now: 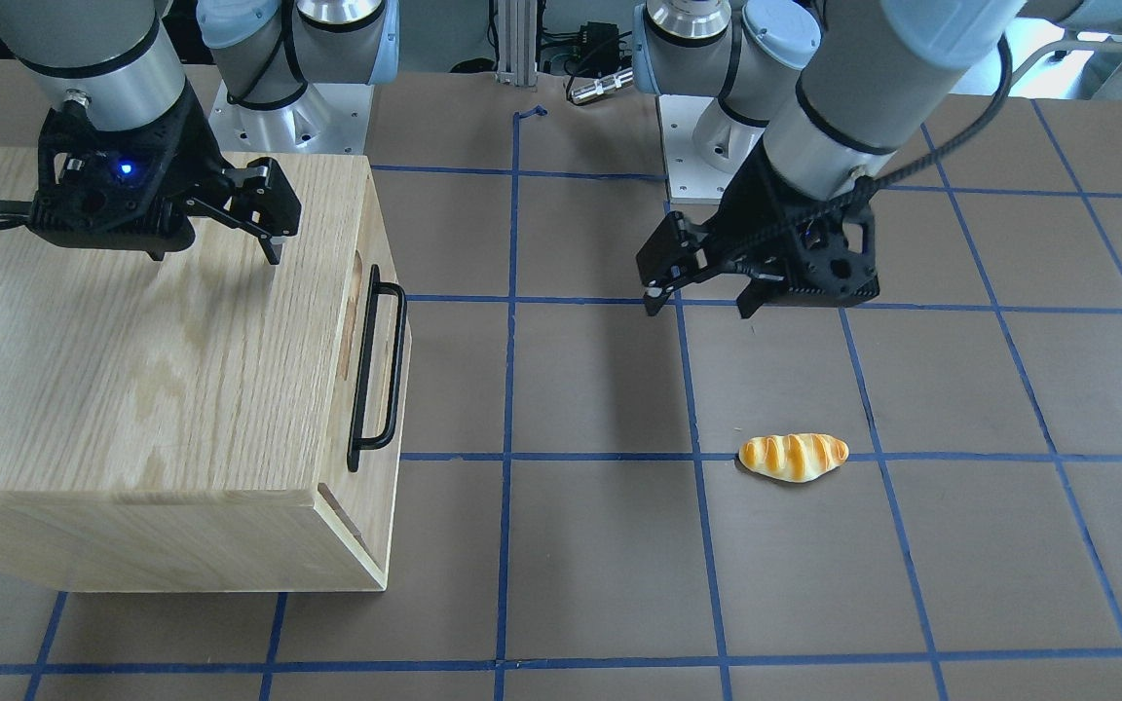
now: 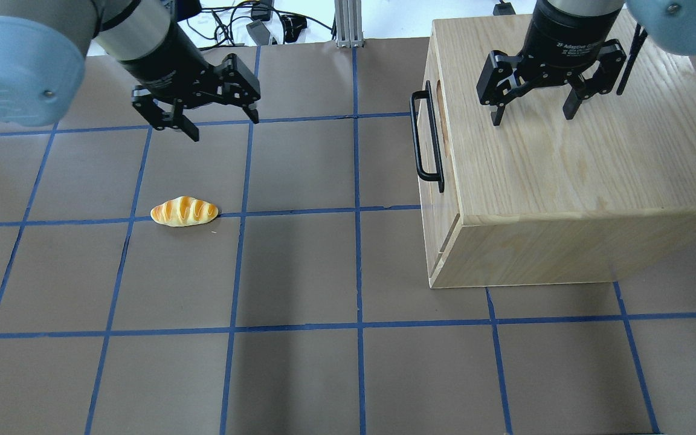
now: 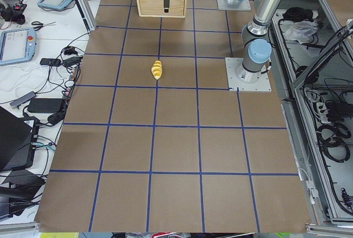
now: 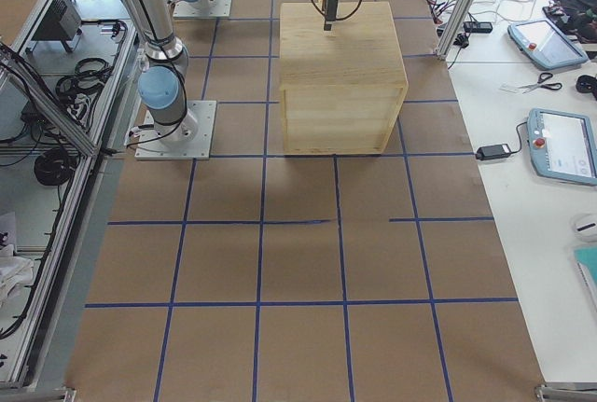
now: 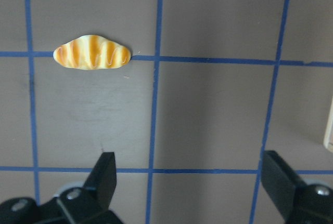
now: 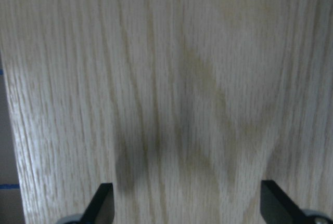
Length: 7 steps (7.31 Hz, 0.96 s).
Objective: Open upper drawer
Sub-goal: 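Move the left gripper toward the black drawer handle on the cabinet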
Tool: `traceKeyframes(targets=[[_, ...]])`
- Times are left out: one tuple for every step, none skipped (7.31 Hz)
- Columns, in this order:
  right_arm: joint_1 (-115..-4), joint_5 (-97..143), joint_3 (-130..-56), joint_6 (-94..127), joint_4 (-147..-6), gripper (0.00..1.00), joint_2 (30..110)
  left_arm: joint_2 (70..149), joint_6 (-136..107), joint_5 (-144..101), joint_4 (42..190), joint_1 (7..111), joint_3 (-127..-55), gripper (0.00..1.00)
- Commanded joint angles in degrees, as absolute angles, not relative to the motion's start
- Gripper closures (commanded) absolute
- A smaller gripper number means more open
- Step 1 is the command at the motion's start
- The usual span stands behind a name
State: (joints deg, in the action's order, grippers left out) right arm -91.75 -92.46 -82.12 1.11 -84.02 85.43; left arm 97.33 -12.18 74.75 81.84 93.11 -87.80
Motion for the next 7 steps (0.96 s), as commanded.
traceKeyframes(targets=[[-91.67,-92.46,-82.09,1.14,-84.02,0.00,85.43,103.86,-20.09,70.05,71.76,99.98,-87.54,0.00],[-91.76,-92.46,-82.09,1.14,-84.02,0.00,85.43,106.06,-23.17,68.92,66.59,102.63,-87.37,0.00],[-91.76,-92.46,-82.09,1.14,-84.02,0.00,85.43,107.30,-23.64,66.99,65.40,103.44,-87.28,0.00],[-91.76,-92.46,-82.09,1.06,-84.02,0.00,85.43,108.27,-27.73,63.75,62.17,104.84,-87.28,0.00],[-91.76,-92.46,-82.09,1.05,-84.02,0.00,85.43,109.50,-31.34,63.37,58.22,105.98,-87.36,0.00],[-91.76,-92.46,-82.18,1.14,-84.02,0.00,85.43,110.64,-31.72,62.50,56.44,106.34,-87.36,0.00],[-91.76,-92.46,-82.18,1.06,-84.02,0.00,85.43,111.18,-31.82,62.06,56.25,106.61,-87.36,0.01]])
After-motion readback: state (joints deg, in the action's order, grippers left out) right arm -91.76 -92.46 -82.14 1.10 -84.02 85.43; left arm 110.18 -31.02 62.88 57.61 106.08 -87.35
